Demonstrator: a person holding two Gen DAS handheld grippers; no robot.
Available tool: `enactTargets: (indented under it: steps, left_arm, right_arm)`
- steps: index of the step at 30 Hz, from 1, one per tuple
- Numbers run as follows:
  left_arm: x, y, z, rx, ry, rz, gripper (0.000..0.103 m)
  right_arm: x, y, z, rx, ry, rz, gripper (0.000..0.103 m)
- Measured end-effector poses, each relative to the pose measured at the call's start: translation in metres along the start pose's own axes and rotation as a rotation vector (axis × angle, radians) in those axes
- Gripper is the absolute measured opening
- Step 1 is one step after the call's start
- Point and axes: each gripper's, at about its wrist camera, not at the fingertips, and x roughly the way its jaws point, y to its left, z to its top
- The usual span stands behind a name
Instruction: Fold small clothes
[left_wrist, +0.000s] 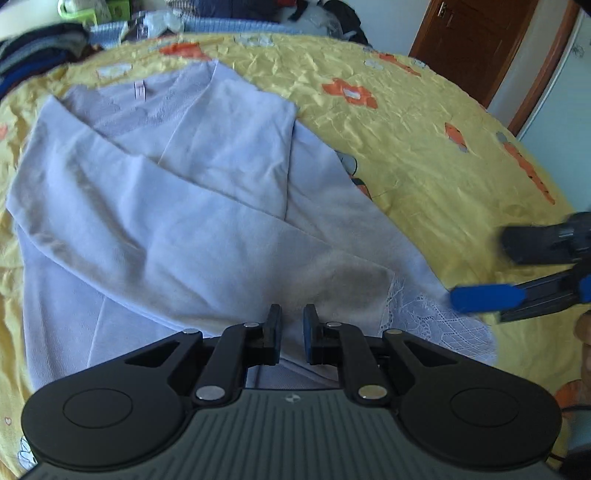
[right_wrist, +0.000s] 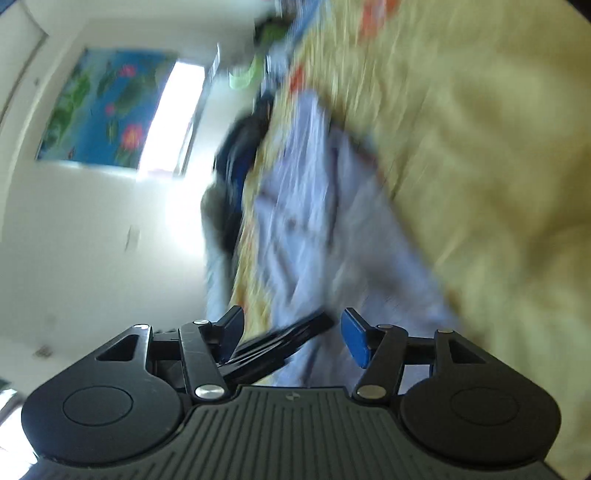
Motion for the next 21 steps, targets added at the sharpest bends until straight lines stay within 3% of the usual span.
enactTargets:
  steps: [4,5,6,8,11,14,16,18,21]
  left_arm:
    - [-0.003,0.000,-0.009,-0.005,-0.037,0.000,0.012]
    - [-0.003,0.000,-0.010,-0.004,-0.050,-0.001,0.012]
    - [-0.003,0.000,-0.011,-0.003,-0.063,0.000,0.012]
    - [-0.006,-0.004,-0.016,0.013,-0.097,0.029,0.012]
    - [-0.018,-0.021,-0.024,0.057,-0.147,0.072,0.012]
    - [-0.027,-0.039,-0.034,0.079,-0.160,-0.024,0.012]
    - [-0.022,-0.051,-0.038,0.111,-0.142,-0.030,0.012]
    - [-0.009,-0.056,-0.041,0.109,-0.112,-0.005,0.012]
    - [-0.004,-0.056,-0.045,0.091,-0.155,-0.003,0.016]
  right_arm:
    - [0.023,-0.016,0.010,0.004,0.033,-0.136,0.061]
    - [0.024,-0.022,0.011,0.018,0.029,-0.168,0.044]
    - [0.022,-0.028,0.012,0.030,0.028,-0.171,0.038]
    - [0.018,-0.031,0.013,0.034,0.031,-0.159,0.038]
    - [0.005,-0.022,0.008,-0.010,0.012,-0.108,0.060]
    - [0.002,-0.006,0.014,-0.072,-0.005,-0.036,0.067]
    - [0.014,0.010,0.032,-0.110,0.028,-0.015,0.071]
    - [0.038,0.032,0.054,-0.149,0.114,0.017,0.076]
    - [0.092,0.071,0.082,-0.230,0.300,0.068,0.080]
